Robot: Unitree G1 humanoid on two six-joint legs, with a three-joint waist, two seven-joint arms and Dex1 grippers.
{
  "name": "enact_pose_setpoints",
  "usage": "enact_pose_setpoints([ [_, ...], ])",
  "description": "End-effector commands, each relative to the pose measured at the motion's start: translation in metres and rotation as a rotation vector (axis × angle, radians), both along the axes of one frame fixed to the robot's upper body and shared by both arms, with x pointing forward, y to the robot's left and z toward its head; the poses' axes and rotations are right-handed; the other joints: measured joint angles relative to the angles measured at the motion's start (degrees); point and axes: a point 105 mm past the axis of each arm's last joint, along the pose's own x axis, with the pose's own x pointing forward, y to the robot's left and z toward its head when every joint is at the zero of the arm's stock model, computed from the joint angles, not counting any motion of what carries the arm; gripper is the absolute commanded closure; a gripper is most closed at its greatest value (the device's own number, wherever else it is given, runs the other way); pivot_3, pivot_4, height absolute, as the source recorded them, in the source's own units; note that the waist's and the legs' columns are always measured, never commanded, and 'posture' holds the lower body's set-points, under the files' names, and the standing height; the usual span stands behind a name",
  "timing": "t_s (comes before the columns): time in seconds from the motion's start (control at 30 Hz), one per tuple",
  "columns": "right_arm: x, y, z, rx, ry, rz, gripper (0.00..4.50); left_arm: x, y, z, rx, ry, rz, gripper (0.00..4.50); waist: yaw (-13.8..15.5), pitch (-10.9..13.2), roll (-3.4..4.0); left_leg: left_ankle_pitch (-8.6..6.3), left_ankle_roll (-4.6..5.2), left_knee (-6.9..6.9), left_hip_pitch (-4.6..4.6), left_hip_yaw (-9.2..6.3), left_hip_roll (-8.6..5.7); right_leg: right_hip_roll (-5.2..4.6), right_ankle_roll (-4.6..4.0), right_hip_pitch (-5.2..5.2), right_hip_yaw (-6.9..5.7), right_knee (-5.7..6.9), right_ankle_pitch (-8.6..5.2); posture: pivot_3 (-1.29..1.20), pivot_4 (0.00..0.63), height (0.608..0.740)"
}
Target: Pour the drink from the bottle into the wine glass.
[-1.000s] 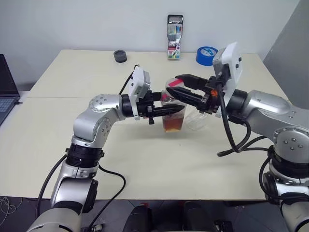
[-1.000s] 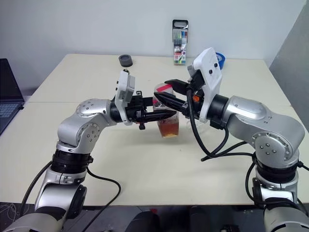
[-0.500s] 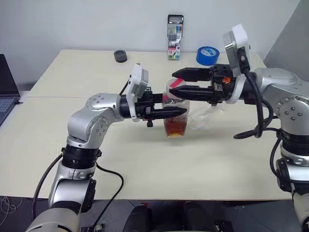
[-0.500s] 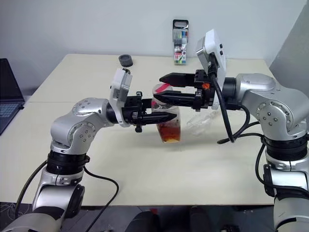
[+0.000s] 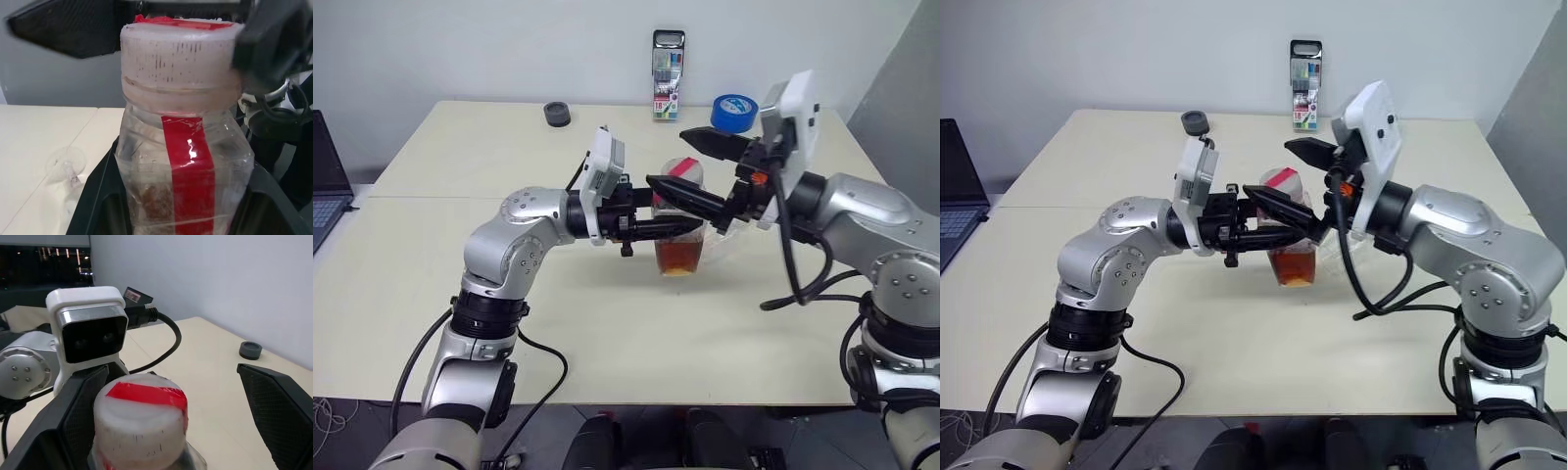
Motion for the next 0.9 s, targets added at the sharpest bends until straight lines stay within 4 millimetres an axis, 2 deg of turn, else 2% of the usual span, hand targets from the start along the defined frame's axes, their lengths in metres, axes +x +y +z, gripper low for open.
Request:
enact_pose_setpoints([
  [0.03, 0.000, -0.002, 0.011, 0.015, -0.072, -0.043, 0.02, -0.006, -0.004, 0.015, -0.019, -0.079, -0.027, 2.72, 0.01, 0.00, 0.00, 0.00, 0.00, 0.00, 0.00, 0.00, 0.00, 0.00, 0.00, 0.00, 0.00, 0.00, 0.00, 0.00, 0.150, 0.740],
  [0.5, -0.004, -0.022, 0.011, 0.003, -0.046, -0.074, 0.02, -0.002, 0.002, 0.012, -0.012, -0.082, 0.001, 2.72, -0.01, 0.00, 0.00, -0.03, 0.05, -0.01, 0.00, 0.00, 0.00, 0.00, 0.00, 0.00, 0.00, -0.01, 0.00, 0.00, 0.150, 0.740],
  [0.6, -0.004, -0.022, 0.010, 0.004, -0.038, -0.067, 0.61, -0.002, 0.002, 0.013, -0.014, -0.083, 0.001, 2.72, -0.01, 0.00, 0.00, -0.03, 0.05, -0.02, 0.00, 0.00, 0.00, 0.00, 0.00, 0.00, -0.01, -0.01, 0.00, 0.00, 0.150, 0.740],
  [0.8, -0.005, -0.024, 0.010, 0.004, -0.028, -0.058, 2.58, -0.001, 0.002, 0.013, -0.014, -0.082, 0.004, 2.72, 0.00, 0.00, 0.00, -0.03, 0.05, -0.01, -0.01, 0.00, 0.00, 0.00, 0.00, 0.00, 0.00, -0.01, 0.00, 0.00, 0.150, 0.740],
  [0.9, -0.004, -0.025, 0.010, 0.002, -0.022, -0.046, 2.65, -0.002, 0.002, 0.013, -0.015, -0.084, 0.002, 2.72, -0.01, 0.00, 0.00, -0.03, 0.05, -0.01, 0.00, 0.00, 0.00, 0.00, 0.00, 0.00, -0.01, -0.02, 0.00, 0.00, 0.150, 0.740],
])
